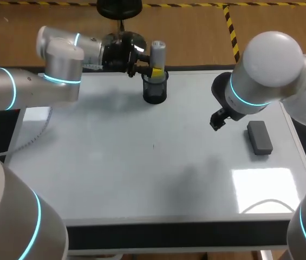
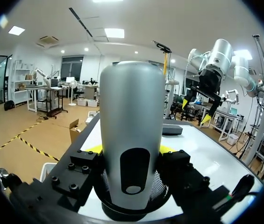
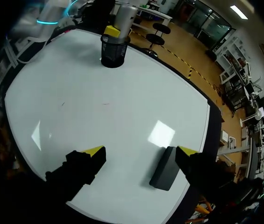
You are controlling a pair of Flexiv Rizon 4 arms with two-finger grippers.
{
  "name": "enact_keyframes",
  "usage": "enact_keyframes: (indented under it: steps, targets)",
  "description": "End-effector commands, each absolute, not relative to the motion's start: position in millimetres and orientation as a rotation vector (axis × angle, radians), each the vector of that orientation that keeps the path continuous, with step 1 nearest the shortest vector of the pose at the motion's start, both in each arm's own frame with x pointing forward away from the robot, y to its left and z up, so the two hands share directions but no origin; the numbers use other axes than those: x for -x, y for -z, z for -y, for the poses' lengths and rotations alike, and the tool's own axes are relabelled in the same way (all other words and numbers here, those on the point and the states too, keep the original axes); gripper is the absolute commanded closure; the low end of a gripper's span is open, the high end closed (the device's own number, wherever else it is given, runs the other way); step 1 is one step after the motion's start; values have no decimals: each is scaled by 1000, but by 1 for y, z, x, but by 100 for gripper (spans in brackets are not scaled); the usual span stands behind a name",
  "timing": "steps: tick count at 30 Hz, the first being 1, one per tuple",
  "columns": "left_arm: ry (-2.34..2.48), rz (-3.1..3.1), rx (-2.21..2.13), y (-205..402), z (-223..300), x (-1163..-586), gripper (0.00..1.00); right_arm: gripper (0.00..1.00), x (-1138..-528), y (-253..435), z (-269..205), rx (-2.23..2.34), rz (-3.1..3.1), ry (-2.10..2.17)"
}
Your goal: Pick up the inspection probe, press it on each red-marked spot on the whiteboard one by one, put down the probe, pick up the eraser, and wipe off all the red marks.
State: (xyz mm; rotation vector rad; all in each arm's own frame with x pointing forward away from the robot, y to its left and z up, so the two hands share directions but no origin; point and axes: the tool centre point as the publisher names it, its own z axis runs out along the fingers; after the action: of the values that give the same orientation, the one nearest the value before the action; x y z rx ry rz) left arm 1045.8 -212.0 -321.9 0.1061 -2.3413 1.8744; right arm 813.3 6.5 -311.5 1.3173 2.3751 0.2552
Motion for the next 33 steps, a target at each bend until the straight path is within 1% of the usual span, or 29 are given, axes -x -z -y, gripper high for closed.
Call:
enact_keyframes:
  steps: [1, 14, 15, 16, 17, 18, 19, 20, 21, 22, 23, 25, 33]
  targets:
    - [-1871, 2341, -102, 327, 214, -1049, 100, 0, -813, 311, -6, -1316, -2375, -256]
    - [-1853, 2342, -110, 333, 211, -1047, 100, 0, -813, 311, -6, -1316, -2375, -256]
    - [-1852, 2342, -111, 333, 211, -1047, 89, 0, -813, 311, -6, -1316, -2375, -256]
    - [-1851, 2343, -111, 331, 210, -1046, 74, 0, -813, 311, -6, -1316, -2375, -256]
    - [-1851, 2344, -111, 330, 210, -1046, 67, 0, -813, 311, -6, -1316, -2375, -256]
    - [-1852, 2345, -111, 329, 209, -1046, 53, 0, -813, 311, -6, -1316, -2375, -256]
    - [-1854, 2344, -97, 327, 209, -1045, 42, 0, -813, 311, -6, -1316, -2375, -256]
    - [-1855, 2344, -97, 325, 208, -1045, 36, 0, -813, 311, -6, -1316, -2375, -256]
    - [-1857, 2343, -98, 324, 208, -1044, 25, 0, -813, 311, -6, -1316, -2375, -256]
    - [-1856, 2342, -70, 322, 208, -1043, 21, 0, -813, 311, -6, -1316, -2375, -256]
    - [-1855, 2339, -67, 321, 207, -1041, 22, 0, -813, 311, -6, -1316, -2375, -256]
    - [-1851, 2336, -54, 317, 207, -1038, 0, 0, -813, 311, -6, -1316, -2375, -256]
    - [-1871, 2326, -27, 304, 207, -1036, 0, 0, -813, 311, -6, -1316, -2375, -256]
